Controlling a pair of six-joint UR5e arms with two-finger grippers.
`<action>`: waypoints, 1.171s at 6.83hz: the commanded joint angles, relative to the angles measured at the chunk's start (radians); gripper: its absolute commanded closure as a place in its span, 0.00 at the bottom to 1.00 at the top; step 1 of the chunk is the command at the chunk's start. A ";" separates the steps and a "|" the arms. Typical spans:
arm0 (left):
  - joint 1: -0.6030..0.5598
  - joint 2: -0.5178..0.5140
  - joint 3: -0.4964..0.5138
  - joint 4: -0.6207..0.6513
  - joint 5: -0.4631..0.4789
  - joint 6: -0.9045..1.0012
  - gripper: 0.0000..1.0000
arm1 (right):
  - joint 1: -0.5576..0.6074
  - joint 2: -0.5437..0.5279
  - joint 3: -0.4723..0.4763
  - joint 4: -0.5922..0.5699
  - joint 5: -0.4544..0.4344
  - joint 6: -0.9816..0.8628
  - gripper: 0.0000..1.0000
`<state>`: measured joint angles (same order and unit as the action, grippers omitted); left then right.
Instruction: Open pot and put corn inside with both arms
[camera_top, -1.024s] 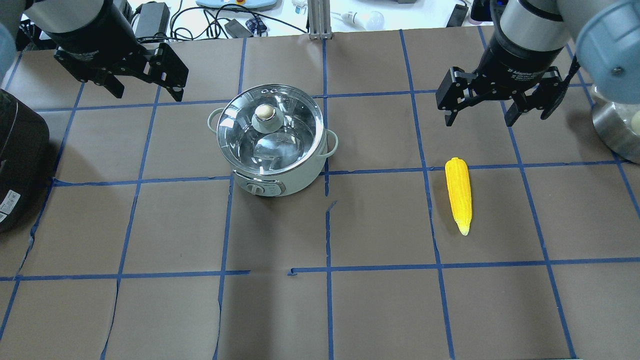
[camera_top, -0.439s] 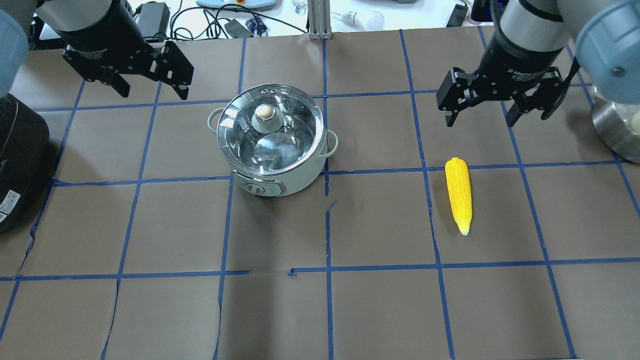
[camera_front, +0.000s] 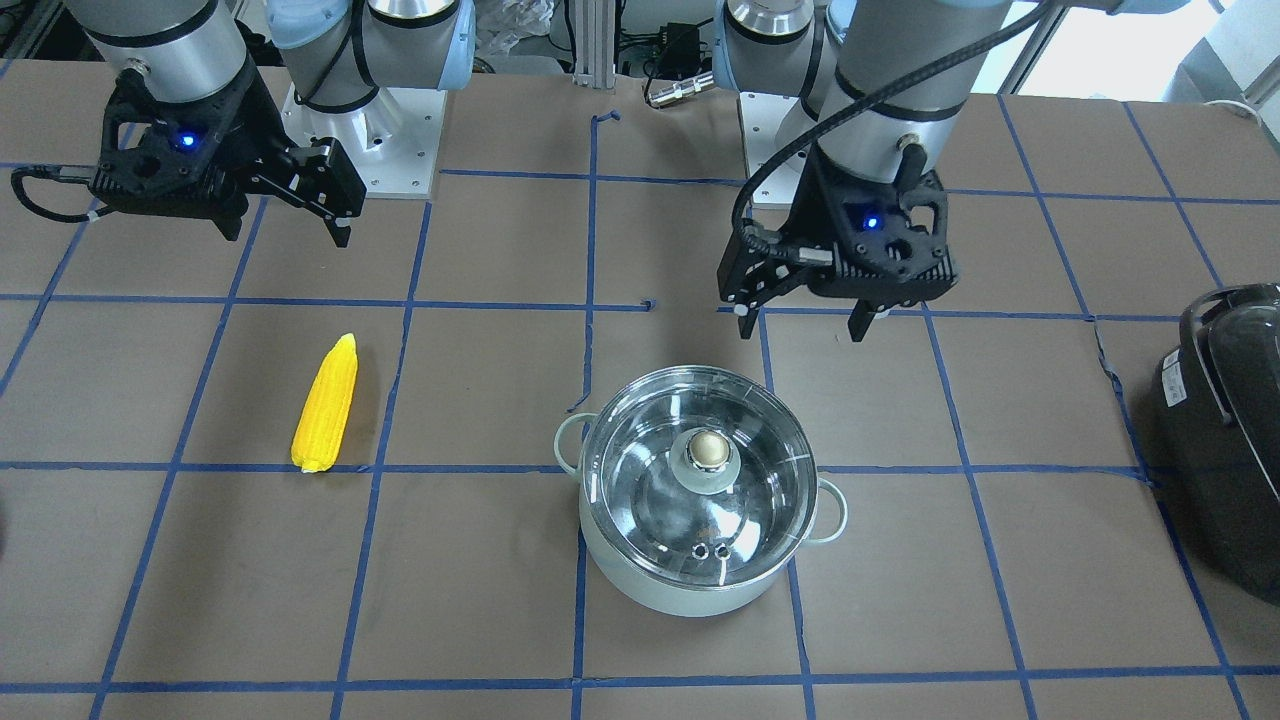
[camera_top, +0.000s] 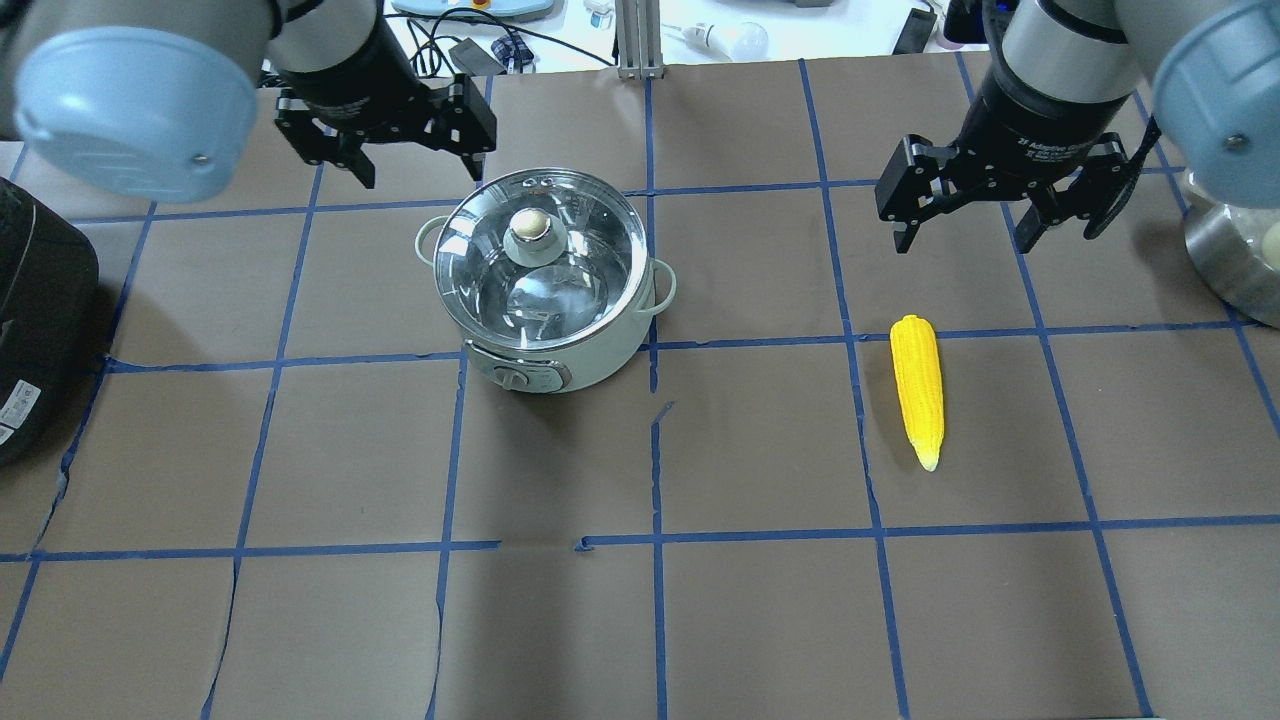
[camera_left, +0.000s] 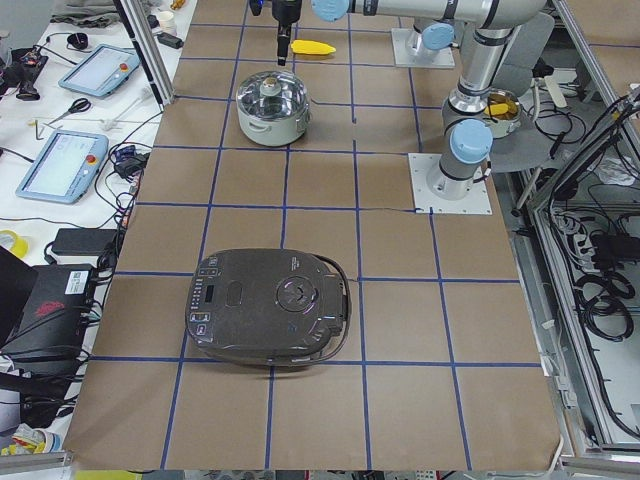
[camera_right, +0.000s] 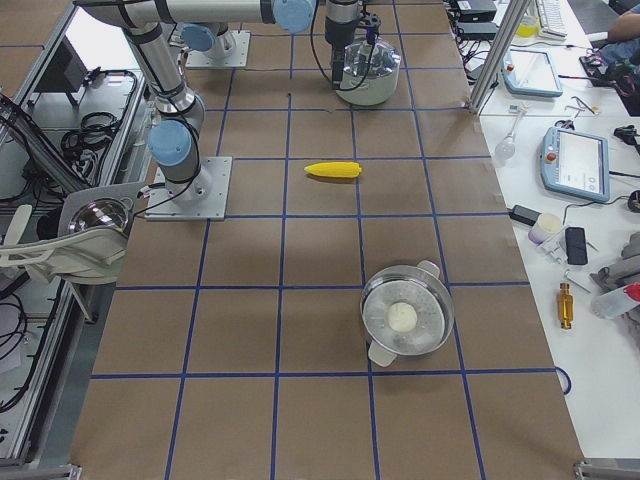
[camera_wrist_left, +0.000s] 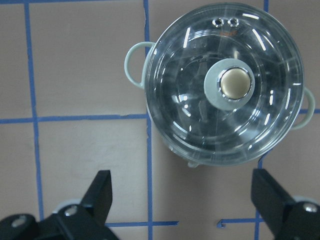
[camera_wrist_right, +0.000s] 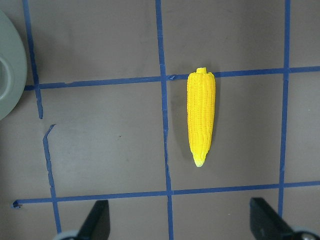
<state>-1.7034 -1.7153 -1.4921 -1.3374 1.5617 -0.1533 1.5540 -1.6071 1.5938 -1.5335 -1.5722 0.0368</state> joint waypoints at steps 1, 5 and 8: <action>-0.035 -0.104 -0.007 0.140 0.003 -0.035 0.00 | 0.000 -0.001 -0.006 0.000 0.006 0.009 0.00; -0.056 -0.234 -0.014 0.183 0.011 -0.081 0.00 | -0.024 0.021 0.005 -0.013 -0.002 0.000 0.00; -0.059 -0.262 -0.014 0.201 0.011 -0.065 0.32 | -0.149 0.081 0.069 -0.139 0.001 -0.061 0.00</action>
<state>-1.7623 -1.9709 -1.5081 -1.1448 1.5720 -0.2247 1.4340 -1.5413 1.6218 -1.5980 -1.5693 -0.0068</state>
